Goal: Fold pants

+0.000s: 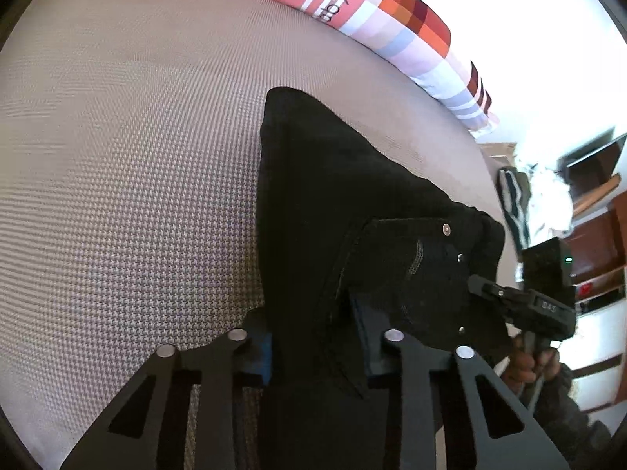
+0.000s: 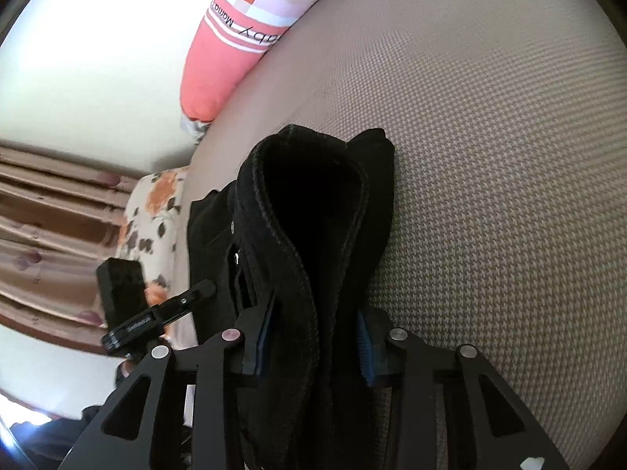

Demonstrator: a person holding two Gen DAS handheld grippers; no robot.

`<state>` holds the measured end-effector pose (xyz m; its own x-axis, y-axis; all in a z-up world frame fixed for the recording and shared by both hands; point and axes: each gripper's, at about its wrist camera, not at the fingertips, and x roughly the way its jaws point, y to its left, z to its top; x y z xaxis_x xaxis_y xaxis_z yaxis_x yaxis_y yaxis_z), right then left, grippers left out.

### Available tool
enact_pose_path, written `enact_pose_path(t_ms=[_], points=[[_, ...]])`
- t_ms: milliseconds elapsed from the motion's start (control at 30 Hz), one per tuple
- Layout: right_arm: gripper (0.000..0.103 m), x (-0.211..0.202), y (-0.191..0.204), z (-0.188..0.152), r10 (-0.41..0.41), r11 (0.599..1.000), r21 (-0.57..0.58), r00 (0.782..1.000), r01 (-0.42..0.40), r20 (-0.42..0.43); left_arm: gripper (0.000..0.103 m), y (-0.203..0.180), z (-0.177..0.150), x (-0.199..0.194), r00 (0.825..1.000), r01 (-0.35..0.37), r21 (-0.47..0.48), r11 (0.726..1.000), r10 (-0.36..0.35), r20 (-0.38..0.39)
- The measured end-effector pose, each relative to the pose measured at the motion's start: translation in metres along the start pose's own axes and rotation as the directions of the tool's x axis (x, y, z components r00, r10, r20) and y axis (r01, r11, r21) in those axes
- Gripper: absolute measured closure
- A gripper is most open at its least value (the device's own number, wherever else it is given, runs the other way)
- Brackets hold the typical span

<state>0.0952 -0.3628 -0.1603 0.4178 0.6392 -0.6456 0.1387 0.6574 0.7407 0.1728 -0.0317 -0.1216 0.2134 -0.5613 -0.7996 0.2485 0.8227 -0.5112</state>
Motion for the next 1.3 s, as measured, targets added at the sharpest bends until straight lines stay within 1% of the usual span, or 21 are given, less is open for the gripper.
enact_pose_path(t_ms=[133, 233, 333, 467, 567, 733, 967, 1133, 1300], points=[[0.074, -0.004, 0.015, -0.004, -0.078, 0.997, -0.012, 0.996, 0.079, 0.036, 0.081, -0.017, -0.005, -0.003, 0.996, -0.085, 0.042, 0.995, 0.085, 0.024], [0.078, -0.007, 0.023, -0.003, -0.108, 0.994, -0.008, 0.993, 0.108, 0.046, 0.084, -0.023, -0.007, -0.006, 0.991, -0.133, 0.073, 0.988, 0.130, 0.042], [0.079, -0.010, 0.037, -0.002, -0.132, 0.990, -0.030, 0.990, 0.134, 0.054, 0.087, -0.026, -0.007, -0.012, 0.987, -0.154, 0.087, 0.984, 0.149, 0.057], [0.080, -0.008, 0.055, 0.001, -0.139, 0.989, -0.048, 0.988, 0.142, 0.062, 0.089, -0.031, -0.008, -0.024, 0.984, -0.170, 0.108, 0.980, 0.162, 0.080], [0.080, -0.003, 0.067, 0.002, -0.135, 0.988, -0.066, 0.989, 0.139, 0.061, 0.089, -0.033, -0.006, -0.030, 0.977, -0.196, 0.128, 0.972, 0.183, 0.105], [0.080, 0.011, 0.081, 0.010, -0.115, 0.989, -0.083, 0.992, 0.120, 0.056, 0.089, -0.026, 0.003, -0.044, 0.972, -0.207, 0.115, 0.972, 0.190, 0.138], [0.081, 0.031, 0.099, 0.033, -0.089, 0.991, -0.095, 0.994, 0.095, 0.063, 0.089, -0.014, 0.023, -0.054, 0.962, -0.225, 0.096, 0.970, 0.206, 0.178], [0.081, 0.041, 0.107, 0.056, -0.082, 0.991, -0.104, 0.994, 0.088, 0.067, 0.089, -0.002, 0.046, -0.056, 0.960, -0.211, 0.064, 0.975, 0.194, 0.204], [0.081, 0.052, 0.116, 0.082, -0.091, 0.988, -0.119, 0.993, 0.099, 0.069, 0.089, 0.009, 0.071, -0.051, 0.956, -0.213, 0.051, 0.976, 0.197, 0.219]])
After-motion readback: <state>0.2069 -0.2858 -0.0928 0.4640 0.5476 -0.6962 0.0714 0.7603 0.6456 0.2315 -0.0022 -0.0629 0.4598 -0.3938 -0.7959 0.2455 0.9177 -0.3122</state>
